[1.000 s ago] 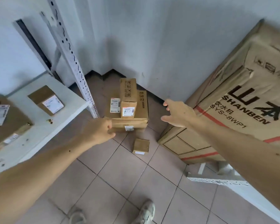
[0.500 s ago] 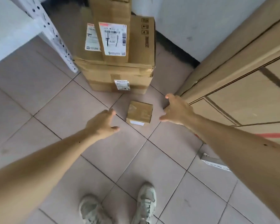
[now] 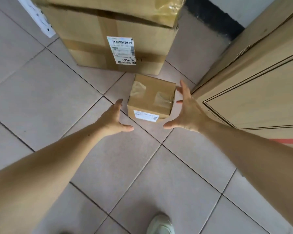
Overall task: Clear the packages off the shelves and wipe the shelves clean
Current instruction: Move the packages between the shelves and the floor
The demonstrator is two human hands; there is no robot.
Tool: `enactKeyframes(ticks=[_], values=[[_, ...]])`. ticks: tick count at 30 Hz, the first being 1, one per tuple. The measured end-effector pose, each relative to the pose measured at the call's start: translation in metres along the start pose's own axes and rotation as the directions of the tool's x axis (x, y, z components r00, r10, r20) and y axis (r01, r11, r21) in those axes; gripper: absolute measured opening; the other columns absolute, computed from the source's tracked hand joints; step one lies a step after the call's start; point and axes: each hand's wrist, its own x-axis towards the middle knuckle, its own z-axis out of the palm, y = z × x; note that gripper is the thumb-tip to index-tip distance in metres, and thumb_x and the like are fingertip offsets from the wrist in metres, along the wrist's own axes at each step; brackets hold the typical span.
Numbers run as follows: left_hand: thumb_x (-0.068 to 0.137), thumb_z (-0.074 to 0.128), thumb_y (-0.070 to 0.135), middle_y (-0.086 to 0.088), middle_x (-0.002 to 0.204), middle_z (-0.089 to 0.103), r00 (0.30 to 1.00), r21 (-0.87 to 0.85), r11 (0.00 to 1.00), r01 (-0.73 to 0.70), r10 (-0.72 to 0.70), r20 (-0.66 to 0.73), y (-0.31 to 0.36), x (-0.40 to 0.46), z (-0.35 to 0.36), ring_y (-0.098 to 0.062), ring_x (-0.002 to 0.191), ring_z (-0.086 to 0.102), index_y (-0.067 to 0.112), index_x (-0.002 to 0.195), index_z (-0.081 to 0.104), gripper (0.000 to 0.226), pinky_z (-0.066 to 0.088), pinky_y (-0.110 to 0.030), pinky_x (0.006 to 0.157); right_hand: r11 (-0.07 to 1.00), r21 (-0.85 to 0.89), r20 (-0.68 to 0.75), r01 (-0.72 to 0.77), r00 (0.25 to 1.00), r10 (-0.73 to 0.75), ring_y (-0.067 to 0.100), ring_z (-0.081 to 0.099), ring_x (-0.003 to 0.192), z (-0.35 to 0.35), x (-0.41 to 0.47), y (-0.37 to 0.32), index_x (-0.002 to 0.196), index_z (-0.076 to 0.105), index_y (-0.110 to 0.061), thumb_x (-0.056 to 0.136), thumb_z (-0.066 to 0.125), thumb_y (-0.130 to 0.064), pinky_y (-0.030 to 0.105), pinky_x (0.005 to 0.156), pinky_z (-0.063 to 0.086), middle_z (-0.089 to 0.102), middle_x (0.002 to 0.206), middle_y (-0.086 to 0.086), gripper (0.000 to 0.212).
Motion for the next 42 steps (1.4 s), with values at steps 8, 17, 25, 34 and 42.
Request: enactKeyframes(ticks=[8,17,25,34,42], values=[[0.06,0.087,0.045,0.01,0.138,0.045,0.991,-0.015,0.991,-0.13,0.13,0.011,-0.004,0.024,0.028,-0.008,0.121,0.047,0.03,0.149,0.029,0.107,0.042,-0.035,0.108,0.99,0.114,0.044,0.087,0.995,-0.093,0.008,0.054,0.115,0.012,0.015,0.008,0.15,0.013,-0.028,0.05,0.099,-0.025,0.026,0.096,0.044,0.037,0.151,-0.008,0.133],[0.051,0.074,0.063,0.013,0.144,0.043,0.992,0.042,0.992,-0.12,0.117,0.056,0.006,-0.032,-0.01,-0.012,0.129,0.048,0.04,0.143,0.028,0.106,0.045,-0.044,0.105,0.983,0.161,0.102,0.089,0.989,-0.106,0.008,0.062,0.098,-0.02,-0.009,-0.043,0.14,0.024,-0.026,0.055,0.098,-0.023,0.016,0.075,0.053,0.041,0.13,-0.013,0.113],[0.056,0.067,0.066,0.025,0.117,0.058,0.991,0.072,0.988,-0.136,0.136,0.011,0.065,-0.141,-0.123,-0.004,0.111,0.057,0.036,0.133,0.046,0.086,0.05,-0.039,0.095,0.968,0.226,0.232,0.113,0.958,-0.166,0.016,0.07,0.095,-0.101,-0.06,-0.166,0.14,0.026,-0.033,0.046,0.097,-0.036,0.039,0.089,0.057,0.044,0.14,-0.012,0.118],[0.066,0.08,0.054,0.045,0.124,0.045,0.961,0.083,0.967,-0.242,0.251,-0.118,0.165,-0.285,-0.306,0.019,0.113,0.047,0.031,0.142,0.038,0.089,0.041,-0.009,0.093,0.934,0.29,0.3,0.211,0.906,-0.298,0.012,0.061,0.106,-0.234,-0.118,-0.351,0.131,0.03,-0.04,0.048,0.096,-0.034,0.04,0.099,0.051,0.056,0.128,-0.01,0.106],[0.062,0.07,0.076,0.029,0.15,0.029,0.9,0.172,0.916,-0.362,0.391,-0.19,0.283,-0.44,-0.461,0.019,0.132,0.028,0.023,0.156,0.015,0.121,0.027,-0.003,0.104,0.888,0.255,0.362,0.384,0.813,-0.456,0.021,0.07,0.103,-0.38,-0.2,-0.525,0.136,0.033,-0.03,0.057,0.096,-0.026,0.049,0.079,0.061,0.062,0.127,-0.003,0.101]])
